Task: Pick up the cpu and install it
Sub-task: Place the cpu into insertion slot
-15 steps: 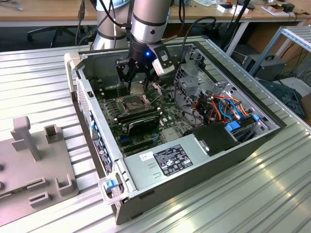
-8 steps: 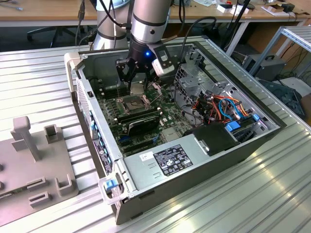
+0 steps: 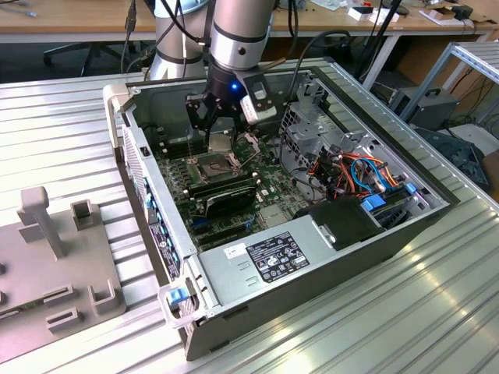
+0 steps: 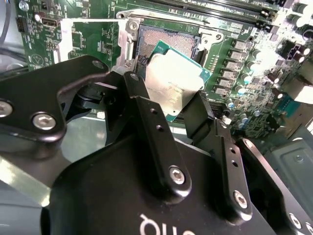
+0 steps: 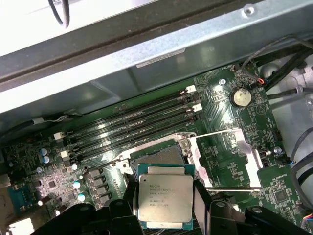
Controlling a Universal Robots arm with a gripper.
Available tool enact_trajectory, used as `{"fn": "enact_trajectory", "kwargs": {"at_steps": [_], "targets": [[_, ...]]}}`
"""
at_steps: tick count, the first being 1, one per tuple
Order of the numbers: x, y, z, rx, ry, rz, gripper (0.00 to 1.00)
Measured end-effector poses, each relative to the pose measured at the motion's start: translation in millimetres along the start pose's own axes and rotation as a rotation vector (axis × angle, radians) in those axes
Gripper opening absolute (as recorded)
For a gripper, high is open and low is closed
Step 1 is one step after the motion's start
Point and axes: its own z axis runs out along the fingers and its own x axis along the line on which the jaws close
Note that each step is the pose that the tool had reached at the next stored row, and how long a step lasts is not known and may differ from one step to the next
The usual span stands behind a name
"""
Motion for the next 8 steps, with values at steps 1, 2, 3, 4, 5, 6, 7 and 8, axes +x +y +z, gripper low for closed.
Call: {"fn": "enact_trajectory", "kwargs": {"at_steps": [1,2,3,4,5,6,7,8], "targets": [[0.0,0.0,0.0,0.0,0.0,0.0,0.55],[0.0,0.0,0.0,0.0,0.0,-0.005,0.55],[0.0,0.0,0.1,0.0,0.0002,-0.012,0.55],[0.0,0.0,0.1,0.0,0.0003,-0.015,0.55],[0.0,0.0,0.1,-0.0001,0.0003,-0.017,0.55],[0.0,0.0,0.1,-0.0001,0.0003,-0.02,0.55],[0.0,0.0,0.1,-0.0001,0.0003,-0.022,0.55],[0.0,0.0,0.1,-0.0001,0.0004,-0.022,0.55]]}}
